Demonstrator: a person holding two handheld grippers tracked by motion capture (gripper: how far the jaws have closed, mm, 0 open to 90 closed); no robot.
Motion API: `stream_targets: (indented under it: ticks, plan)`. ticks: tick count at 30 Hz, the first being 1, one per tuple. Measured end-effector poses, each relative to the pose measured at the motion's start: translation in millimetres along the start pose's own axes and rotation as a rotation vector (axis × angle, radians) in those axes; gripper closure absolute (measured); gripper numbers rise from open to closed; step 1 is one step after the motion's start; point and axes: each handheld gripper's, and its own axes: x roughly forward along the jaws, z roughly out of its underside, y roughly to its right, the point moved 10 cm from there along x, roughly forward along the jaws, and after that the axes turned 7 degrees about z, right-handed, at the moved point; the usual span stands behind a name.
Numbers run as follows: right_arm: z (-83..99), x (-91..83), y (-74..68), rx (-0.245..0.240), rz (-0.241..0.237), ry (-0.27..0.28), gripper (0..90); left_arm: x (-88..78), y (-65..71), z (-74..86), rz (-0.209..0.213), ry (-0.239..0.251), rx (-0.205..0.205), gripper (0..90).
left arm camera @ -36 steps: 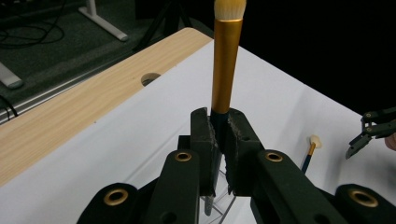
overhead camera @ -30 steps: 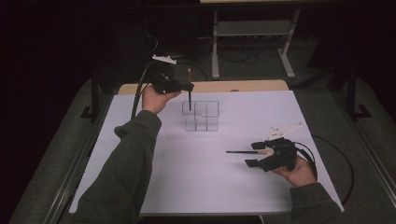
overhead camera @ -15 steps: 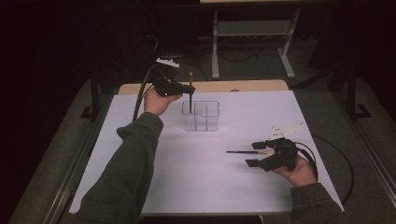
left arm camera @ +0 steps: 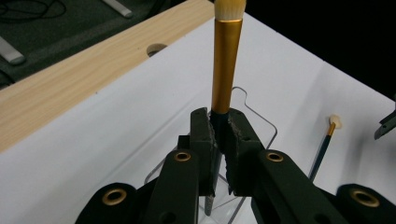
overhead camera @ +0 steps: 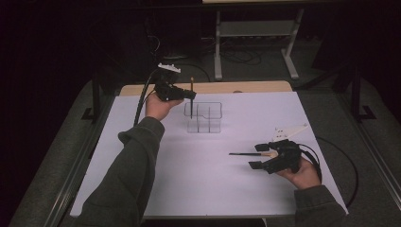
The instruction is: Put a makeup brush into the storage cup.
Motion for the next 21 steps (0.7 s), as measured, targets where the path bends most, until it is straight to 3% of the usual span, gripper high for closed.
stream_targets:
  ticks: [21]
  plan:
    - [1.1,-0.5,-0.1,-0.001,-0.004,-0.004,23.4,14.9,-4.3,21.1,0.0,-0.06,-0.005,82.4]
